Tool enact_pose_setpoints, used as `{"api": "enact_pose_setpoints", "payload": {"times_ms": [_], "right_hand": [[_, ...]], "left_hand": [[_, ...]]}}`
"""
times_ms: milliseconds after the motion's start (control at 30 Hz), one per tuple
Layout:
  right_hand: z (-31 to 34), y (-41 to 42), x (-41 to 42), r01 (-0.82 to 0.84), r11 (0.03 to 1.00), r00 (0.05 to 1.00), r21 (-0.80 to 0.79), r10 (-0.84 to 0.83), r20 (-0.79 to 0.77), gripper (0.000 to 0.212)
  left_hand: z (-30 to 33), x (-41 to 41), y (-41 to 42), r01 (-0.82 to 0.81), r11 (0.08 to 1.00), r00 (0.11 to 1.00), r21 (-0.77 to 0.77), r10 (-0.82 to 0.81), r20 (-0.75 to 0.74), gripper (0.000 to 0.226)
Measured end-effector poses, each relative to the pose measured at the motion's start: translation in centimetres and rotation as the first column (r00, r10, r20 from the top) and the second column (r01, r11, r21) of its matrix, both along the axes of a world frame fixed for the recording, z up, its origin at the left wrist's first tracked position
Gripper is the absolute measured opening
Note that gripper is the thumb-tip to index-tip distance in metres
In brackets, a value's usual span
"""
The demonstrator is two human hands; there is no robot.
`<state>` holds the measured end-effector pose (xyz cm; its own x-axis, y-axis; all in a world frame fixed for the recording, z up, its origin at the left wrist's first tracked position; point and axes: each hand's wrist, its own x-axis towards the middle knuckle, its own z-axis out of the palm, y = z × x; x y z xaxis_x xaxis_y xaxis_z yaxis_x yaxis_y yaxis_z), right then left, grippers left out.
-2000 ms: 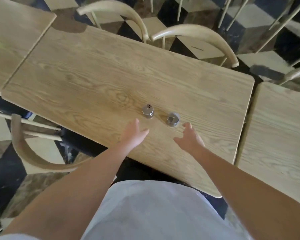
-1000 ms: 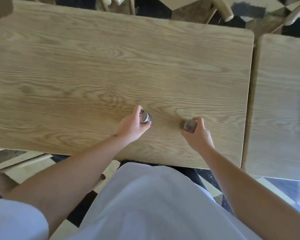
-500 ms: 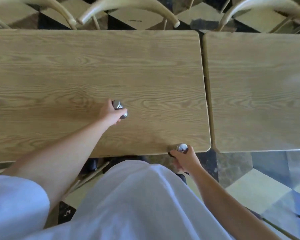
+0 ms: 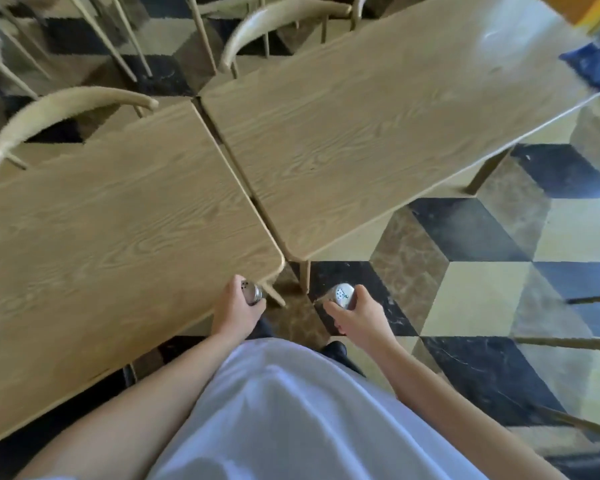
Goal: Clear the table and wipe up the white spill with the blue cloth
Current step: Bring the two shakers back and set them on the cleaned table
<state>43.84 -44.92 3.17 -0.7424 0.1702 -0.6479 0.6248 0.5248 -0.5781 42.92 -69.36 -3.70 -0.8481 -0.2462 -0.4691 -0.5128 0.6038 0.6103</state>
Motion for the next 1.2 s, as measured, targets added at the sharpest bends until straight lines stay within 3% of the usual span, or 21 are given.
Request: {"api": "enact_pose_setpoints", "payload": {"times_ms": [100, 200, 433, 600, 733, 900, 1100, 1200], "right_hand": [[-0.2, 3.4, 0.4, 0.053, 0.996, 0.999, 0.065, -0.052, -0.009, 0.040], [-0.9, 6.0, 0.4, 0.109, 0.986, 0.994, 0.124, -0.105, -0.038, 0.038], [-1.5, 10.9, -4.6, 0.190, 0.969, 0.982, 0.157, -0.190, -0.016, 0.040], [-1.8, 15.0, -11.0, 0.233, 0.960, 0.973, 0.159, -0.231, -0.031, 0.037], [-1.3, 18.0, -14.0, 0.276, 0.945, 0.961, 0.178, -0.274, -0.034, 0.037], [-1.4, 21.3, -17.6, 0.230, 0.958, 0.968, 0.173, -0.243, 0.062, 0.043], [-3.3, 25.3, -20.3, 0.395, 0.914, 0.902, 0.090, -0.405, 0.151, 0.037], [-4.4, 29.0, -21.2, 0.375, 0.925, 0.906, 0.062, -0.379, 0.190, 0.047]], "left_hand": [[1.9, -2.9, 5.1, 0.216, 0.976, 0.974, -0.018, -0.217, -0.058, 0.043], [3.3, -5.8, 9.3, 0.330, 0.940, 0.940, -0.087, -0.336, -0.060, 0.044], [3.4, -13.0, 17.7, 0.591, 0.764, 0.792, -0.260, -0.611, 0.003, 0.039], [1.3, -20.2, 21.1, 0.568, 0.787, 0.811, -0.239, -0.585, 0.000, 0.038], [-0.1, -25.9, 22.4, 0.477, 0.860, 0.875, -0.180, -0.485, 0.005, 0.039], [-0.3, -32.7, 24.9, 0.491, 0.864, 0.871, -0.111, -0.488, 0.053, 0.048], [-0.5, -36.2, 27.0, 0.398, 0.913, 0.917, -0.085, -0.393, 0.069, 0.044], [-0.9, -35.6, 27.6, 0.351, 0.930, 0.936, -0.107, -0.350, 0.033, 0.043]]}}
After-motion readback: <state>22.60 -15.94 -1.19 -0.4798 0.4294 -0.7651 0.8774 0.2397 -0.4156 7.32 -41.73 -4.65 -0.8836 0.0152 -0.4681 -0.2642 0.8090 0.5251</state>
